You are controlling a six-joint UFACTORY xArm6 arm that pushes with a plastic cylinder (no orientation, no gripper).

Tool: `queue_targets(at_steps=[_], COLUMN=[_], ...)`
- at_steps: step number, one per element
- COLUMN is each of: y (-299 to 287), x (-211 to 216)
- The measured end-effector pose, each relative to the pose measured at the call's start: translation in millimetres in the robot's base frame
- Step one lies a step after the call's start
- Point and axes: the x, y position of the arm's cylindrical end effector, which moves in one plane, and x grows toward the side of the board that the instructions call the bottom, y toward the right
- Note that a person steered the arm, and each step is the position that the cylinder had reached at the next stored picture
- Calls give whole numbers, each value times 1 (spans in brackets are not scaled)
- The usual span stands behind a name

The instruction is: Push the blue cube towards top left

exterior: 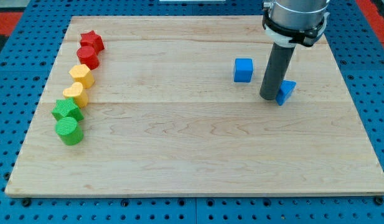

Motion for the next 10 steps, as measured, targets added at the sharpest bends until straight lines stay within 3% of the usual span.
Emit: queue_targets(at_steps=[1, 2, 4, 5, 6, 8, 10], y=[13, 5, -156, -203, -208, -242, -262], x=[-13, -55, -66, -69, -69, -110, -106])
